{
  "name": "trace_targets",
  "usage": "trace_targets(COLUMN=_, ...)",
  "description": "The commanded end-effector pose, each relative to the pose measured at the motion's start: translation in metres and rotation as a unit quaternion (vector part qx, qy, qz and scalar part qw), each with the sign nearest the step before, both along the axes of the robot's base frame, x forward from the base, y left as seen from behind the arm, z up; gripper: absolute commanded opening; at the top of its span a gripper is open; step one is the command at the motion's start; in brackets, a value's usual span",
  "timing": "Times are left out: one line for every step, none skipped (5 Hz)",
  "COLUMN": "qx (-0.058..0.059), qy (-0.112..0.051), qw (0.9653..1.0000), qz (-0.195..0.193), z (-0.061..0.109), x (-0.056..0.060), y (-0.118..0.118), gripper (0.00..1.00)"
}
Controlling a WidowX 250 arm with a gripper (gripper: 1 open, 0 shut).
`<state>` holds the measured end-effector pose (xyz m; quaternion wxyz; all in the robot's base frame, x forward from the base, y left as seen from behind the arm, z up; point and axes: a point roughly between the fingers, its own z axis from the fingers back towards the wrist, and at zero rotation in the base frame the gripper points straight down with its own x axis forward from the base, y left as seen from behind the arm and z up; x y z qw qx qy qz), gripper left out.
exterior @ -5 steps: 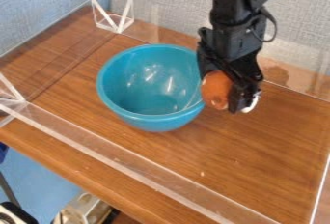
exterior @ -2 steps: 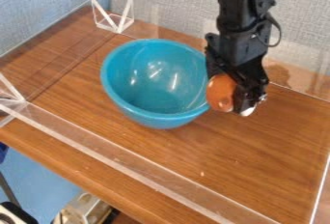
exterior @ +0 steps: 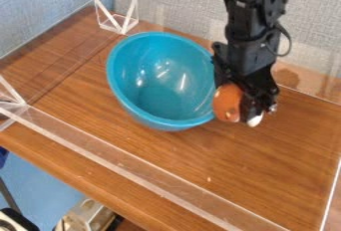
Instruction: Remove the mushroom from inside the blue bowl and put it on the table
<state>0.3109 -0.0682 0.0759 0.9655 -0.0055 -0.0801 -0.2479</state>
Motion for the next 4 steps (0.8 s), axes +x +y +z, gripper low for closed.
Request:
trace_targets(qx=-0.010, qy=-0.025, qw=0.9996, qz=0.003, z=0.016, x=-0.003, y=-0.011, gripper=0.00)
trace_targets(qx=-0.008, qy=-0.022, qw=0.9997, qz=0.002, z=0.014, x=0.002, y=-0.011, gripper=1.00)
trace_targets(qx=-0.004, qy=-0.020, qw=0.9998, qz=0.000, z=0.011, x=0.007, y=-0.010, gripper=1.00)
trace_targets(qx=0.001, qy=-0.017, qw=0.9998, qz=-0.006, z=0.005, x=0.012, y=-0.010, gripper=1.00)
